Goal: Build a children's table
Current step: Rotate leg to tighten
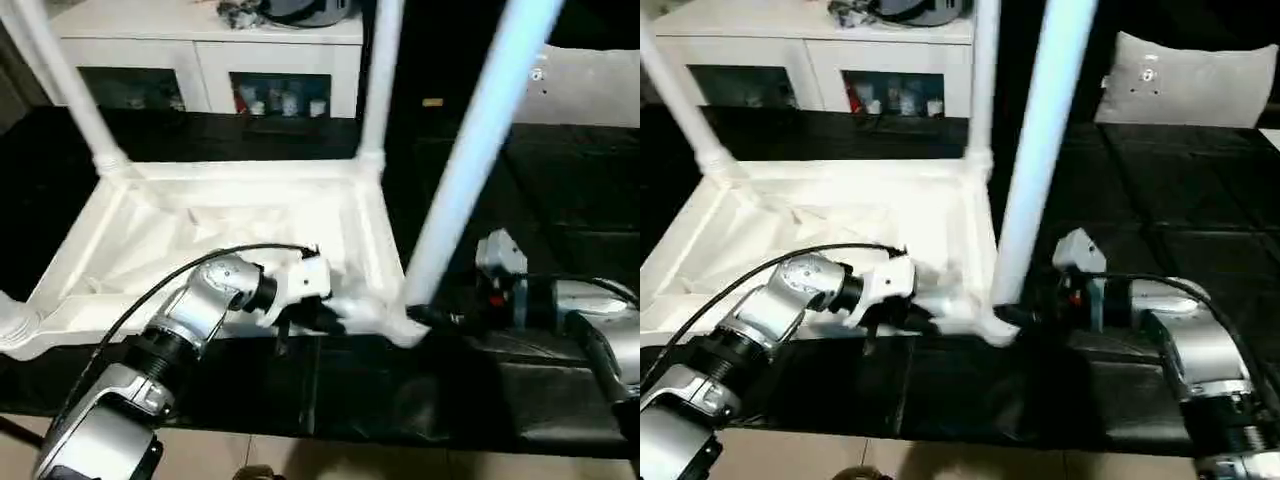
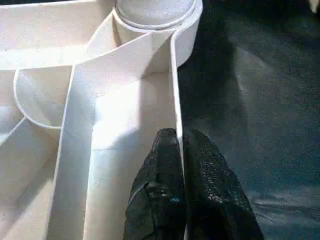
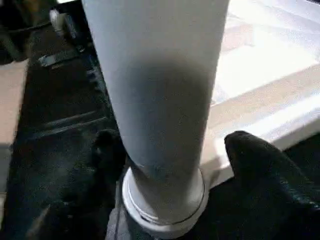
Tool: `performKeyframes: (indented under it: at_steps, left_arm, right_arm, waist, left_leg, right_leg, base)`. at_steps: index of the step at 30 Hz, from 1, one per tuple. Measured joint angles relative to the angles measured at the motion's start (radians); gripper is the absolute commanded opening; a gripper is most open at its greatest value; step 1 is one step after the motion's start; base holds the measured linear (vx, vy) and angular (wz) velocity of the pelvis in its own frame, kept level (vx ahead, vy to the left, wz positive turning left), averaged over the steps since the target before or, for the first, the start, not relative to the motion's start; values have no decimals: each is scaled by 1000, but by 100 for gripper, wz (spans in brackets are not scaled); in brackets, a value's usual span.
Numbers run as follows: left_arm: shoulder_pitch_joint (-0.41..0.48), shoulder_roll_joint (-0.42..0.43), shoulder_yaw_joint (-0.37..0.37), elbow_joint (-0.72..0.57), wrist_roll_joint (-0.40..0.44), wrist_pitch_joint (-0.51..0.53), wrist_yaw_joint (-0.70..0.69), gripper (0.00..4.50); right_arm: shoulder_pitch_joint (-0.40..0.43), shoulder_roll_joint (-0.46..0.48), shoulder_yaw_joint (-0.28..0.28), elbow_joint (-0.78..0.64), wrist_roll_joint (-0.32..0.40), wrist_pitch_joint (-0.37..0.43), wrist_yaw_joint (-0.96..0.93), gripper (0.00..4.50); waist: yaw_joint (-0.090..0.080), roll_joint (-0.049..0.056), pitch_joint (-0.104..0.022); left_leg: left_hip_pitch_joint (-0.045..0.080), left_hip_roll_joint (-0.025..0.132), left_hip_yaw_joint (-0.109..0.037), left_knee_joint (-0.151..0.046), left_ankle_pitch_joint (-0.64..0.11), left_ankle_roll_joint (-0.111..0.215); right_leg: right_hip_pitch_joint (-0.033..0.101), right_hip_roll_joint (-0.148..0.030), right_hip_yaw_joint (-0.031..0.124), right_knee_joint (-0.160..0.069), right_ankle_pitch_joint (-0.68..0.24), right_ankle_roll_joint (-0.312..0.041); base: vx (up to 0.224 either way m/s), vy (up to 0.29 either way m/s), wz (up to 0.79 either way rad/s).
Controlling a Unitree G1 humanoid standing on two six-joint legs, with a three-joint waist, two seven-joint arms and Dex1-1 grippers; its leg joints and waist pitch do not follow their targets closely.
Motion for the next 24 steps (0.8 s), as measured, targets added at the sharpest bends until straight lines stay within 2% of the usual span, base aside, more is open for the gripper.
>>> performKeyframes:
  at_steps: [2, 5, 6, 10, 11, 16, 21, 24]
  left_arm:
    - [0, 8, -3, 9, 0, -30, -18, 0]
    - [-1, 19, -11, 14, -3, -62, -58, 0]
    - [-1, 22, -14, 14, -4, -68, -66, 0]
    - [-1, 25, -19, 17, -6, -82, -80, 0]
    - [-1, 25, -20, 19, -6, -87, -80, 0]
    - [-3, 23, -19, 30, -9, -99, -82, 0]
    - [-3, 13, -17, 29, -27, -76, -89, 0]
    - [-3, 8, -3, 17, -31, -25, -90, 0]
  right_arm:
    - [0, -5, 15, 9, 3, -8, 32, 306]
    - [0, -15, 33, 12, 8, -13, 84, 296]
    - [0, -16, 38, 12, 9, -14, 93, 275]
    - [0, -14, 64, 17, 12, -24, 116, 260]
    - [0, -12, 64, 23, 12, -25, 117, 231]
    - [0, -9, 64, 30, 16, -18, 129, 197]
    - [13, -6, 53, 26, 47, 12, 125, 193]
    - [40, 13, 23, -3, 68, 55, 95, 193]
  waist:
    - [2, 0, 0]
    - [6, 0, 0]
    - [7, 0, 0]
    - [10, 0, 0]
    - [10, 0, 0]
    - [10, 0, 0]
    - [12, 0, 0]
    - [12, 0, 0]
  left_leg:
    - [0, 0, 0, 0, 0, 0]
    - [1, 0, 0, 1, 0, 0]
    - [1, 0, 0, 1, 0, 0]
    - [1, 0, 0, 2, 0, 0]
    - [1, 0, 0, 2, 0, 0]
    - [1, 0, 0, 2, 0, 0]
    - [1, 0, 0, 2, 0, 0]
    - [1, 0, 0, 2, 0, 0]
  right_leg:
    - [0, 0, 0, 1, 0, 0]
    - [0, 0, 0, 1, 0, 0]
    - [0, 0, 0, 1, 0, 0]
    - [1, 0, 0, 1, 0, 0]
    - [1, 0, 0, 1, 0, 0]
    - [1, 0, 0, 1, 0, 0]
    - [1, 0, 0, 1, 0, 0]
    - [1, 0, 1, 2, 0, 0]
  base:
    - [0, 0, 0]
    - [0, 0, 0]
    - [0, 0, 0]
    - [0, 0, 0]
    - [0, 0, 0]
    - [0, 0, 0]
    - [0, 0, 0]
    - [0, 0, 0]
